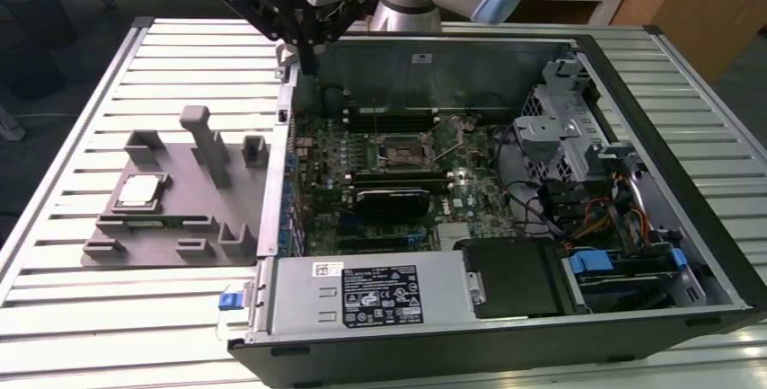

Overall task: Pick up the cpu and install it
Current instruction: 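Reach for the cpu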

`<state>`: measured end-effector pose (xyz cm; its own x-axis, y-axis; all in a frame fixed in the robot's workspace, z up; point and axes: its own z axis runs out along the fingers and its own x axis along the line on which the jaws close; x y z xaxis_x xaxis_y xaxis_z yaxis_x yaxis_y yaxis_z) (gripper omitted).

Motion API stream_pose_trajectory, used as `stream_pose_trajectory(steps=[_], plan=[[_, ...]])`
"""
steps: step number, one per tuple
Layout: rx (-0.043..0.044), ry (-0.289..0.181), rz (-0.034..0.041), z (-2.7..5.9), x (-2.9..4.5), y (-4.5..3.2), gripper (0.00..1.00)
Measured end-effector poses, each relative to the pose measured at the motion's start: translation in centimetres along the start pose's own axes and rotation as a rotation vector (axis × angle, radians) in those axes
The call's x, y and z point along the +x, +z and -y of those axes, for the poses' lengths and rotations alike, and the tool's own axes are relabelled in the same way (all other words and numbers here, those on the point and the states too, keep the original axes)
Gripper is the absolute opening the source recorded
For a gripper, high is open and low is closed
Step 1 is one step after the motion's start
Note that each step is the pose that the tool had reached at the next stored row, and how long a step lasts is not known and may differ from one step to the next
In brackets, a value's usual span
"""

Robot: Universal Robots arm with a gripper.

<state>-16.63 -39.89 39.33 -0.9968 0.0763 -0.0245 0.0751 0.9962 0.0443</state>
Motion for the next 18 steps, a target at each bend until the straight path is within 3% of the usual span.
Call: stream_pose_trajectory(steps=[18], plan=[[0.0000, 0.000, 0.0004, 0.17, 2.22, -0.06, 0.11]])
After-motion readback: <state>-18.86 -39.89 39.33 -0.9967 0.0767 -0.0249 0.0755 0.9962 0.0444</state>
